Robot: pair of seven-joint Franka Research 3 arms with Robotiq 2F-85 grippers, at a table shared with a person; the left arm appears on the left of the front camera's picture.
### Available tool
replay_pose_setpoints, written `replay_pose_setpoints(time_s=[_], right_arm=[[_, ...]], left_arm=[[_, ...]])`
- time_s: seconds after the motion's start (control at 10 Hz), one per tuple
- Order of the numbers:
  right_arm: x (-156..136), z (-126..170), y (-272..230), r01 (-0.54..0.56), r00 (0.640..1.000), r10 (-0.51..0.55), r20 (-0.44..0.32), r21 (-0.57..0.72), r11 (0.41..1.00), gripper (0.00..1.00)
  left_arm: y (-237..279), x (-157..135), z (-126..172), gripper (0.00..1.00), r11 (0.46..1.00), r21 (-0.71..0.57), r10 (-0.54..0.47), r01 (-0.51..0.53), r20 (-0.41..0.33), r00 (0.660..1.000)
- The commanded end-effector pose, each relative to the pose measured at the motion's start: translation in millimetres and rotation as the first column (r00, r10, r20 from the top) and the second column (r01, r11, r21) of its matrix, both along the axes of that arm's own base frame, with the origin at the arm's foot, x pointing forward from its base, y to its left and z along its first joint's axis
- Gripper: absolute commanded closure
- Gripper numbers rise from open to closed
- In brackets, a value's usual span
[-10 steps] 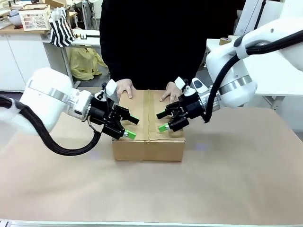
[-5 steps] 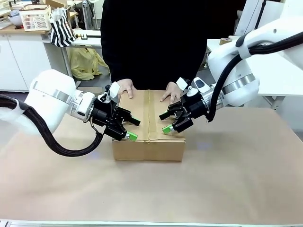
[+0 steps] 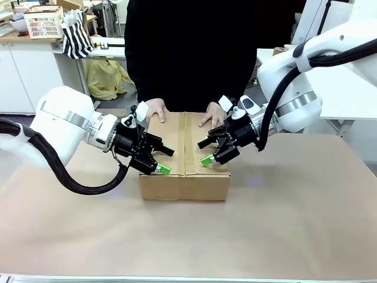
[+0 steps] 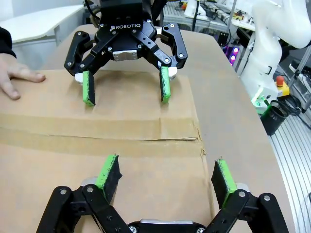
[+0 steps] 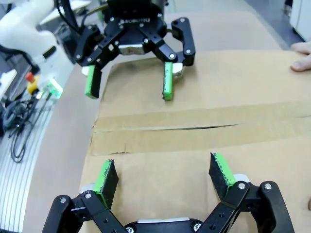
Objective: Pack the gift set into the box.
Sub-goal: Press and hold the closed box until the human finishes sealing it.
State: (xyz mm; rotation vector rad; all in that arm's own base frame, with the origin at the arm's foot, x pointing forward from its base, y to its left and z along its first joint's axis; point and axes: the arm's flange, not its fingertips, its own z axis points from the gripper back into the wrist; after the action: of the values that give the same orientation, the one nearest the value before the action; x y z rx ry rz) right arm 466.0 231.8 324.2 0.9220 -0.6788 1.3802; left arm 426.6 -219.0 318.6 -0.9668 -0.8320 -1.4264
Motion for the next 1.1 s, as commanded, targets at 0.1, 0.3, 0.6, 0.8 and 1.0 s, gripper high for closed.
replay_pose_setpoints(time_s=[0.1, 0.3, 0.6, 0.8, 1.0], right_arm=[[-0.6, -2.6, -1.9, -0.001, 1.0, 0.001, -0.005, -0.003, 1.0, 0.0], [-0.6, -2.6, -1.9, -0.001, 1.0, 0.001, -0.005, -0.003, 1.0, 0.0], [-0.6, -2.6, -1.9, -0.001, 1.0, 0.001, -0.005, -0.003, 1.0, 0.0], [-0.6, -2.6, -1.9, -0.001, 1.0, 0.001, -0.005, -0.003, 1.0, 0.0], [-0.6, -2.6, -1.9, -0.001, 1.0, 0.001, -0.005, -0.003, 1.0, 0.0]], left_arm=[[-0.4, -0.9, -1.5, 0.0, 1.0, -0.001, -0.003, 0.003, -0.004, 1.0], [-0.4, -0.9, -1.5, 0.0, 1.0, -0.001, -0.003, 0.003, -0.004, 1.0], [-0.4, -0.9, -1.5, 0.0, 1.0, -0.001, -0.003, 0.003, -0.004, 1.0], [-0.4, -0.9, -1.5, 0.0, 1.0, -0.001, -0.003, 0.003, -0.004, 1.0], [-0.4, -0.9, -1.5, 0.0, 1.0, -0.001, -0.003, 0.003, -0.004, 1.0]])
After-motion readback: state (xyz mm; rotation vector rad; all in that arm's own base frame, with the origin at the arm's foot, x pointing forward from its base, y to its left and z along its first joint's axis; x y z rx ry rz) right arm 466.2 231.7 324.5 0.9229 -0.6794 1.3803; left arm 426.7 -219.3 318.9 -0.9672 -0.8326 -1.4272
